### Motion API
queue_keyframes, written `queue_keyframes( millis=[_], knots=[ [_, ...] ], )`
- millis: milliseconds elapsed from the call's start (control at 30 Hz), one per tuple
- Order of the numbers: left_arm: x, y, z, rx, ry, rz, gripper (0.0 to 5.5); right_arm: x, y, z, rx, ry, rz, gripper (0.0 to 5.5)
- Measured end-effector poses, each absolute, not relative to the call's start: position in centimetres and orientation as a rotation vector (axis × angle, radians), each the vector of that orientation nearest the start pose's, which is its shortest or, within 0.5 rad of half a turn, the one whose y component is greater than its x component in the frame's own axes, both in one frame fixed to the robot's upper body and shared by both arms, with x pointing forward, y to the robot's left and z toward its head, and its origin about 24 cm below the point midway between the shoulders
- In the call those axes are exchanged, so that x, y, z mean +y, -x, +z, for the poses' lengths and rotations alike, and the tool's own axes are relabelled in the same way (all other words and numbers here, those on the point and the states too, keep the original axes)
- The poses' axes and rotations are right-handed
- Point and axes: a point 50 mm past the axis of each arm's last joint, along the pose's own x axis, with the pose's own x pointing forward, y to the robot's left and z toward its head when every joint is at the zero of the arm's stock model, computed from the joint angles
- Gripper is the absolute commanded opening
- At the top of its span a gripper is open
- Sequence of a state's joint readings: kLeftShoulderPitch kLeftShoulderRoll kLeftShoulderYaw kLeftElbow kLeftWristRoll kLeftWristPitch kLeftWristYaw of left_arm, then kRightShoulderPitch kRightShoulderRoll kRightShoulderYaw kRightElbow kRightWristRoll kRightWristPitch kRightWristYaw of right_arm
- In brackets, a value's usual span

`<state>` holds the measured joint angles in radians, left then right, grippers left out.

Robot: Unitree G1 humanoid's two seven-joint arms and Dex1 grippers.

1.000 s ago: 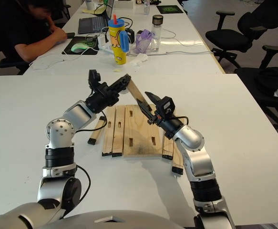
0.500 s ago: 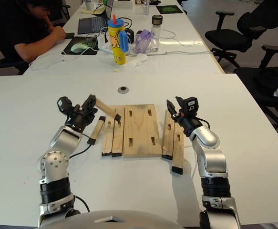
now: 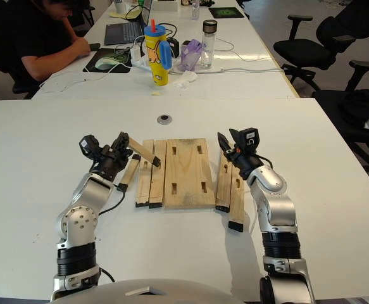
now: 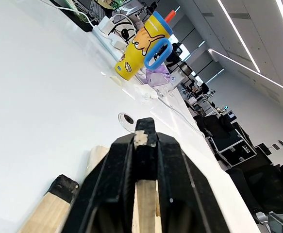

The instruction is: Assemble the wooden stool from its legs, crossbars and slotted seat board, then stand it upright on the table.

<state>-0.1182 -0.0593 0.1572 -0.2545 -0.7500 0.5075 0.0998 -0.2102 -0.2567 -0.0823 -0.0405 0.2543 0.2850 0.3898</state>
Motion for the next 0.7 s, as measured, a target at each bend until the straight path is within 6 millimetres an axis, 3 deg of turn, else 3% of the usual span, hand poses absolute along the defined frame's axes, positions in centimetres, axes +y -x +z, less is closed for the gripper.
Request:
queue_keyframes(
  millis=[700],
  knots=[
    [13.6, -27.5, 7.7, 0.133, 0.666, -0.05, 0.44, -17.2, -29.0, 8.9, 0.034, -0.005, 0.424, 1.97]
  ],
)
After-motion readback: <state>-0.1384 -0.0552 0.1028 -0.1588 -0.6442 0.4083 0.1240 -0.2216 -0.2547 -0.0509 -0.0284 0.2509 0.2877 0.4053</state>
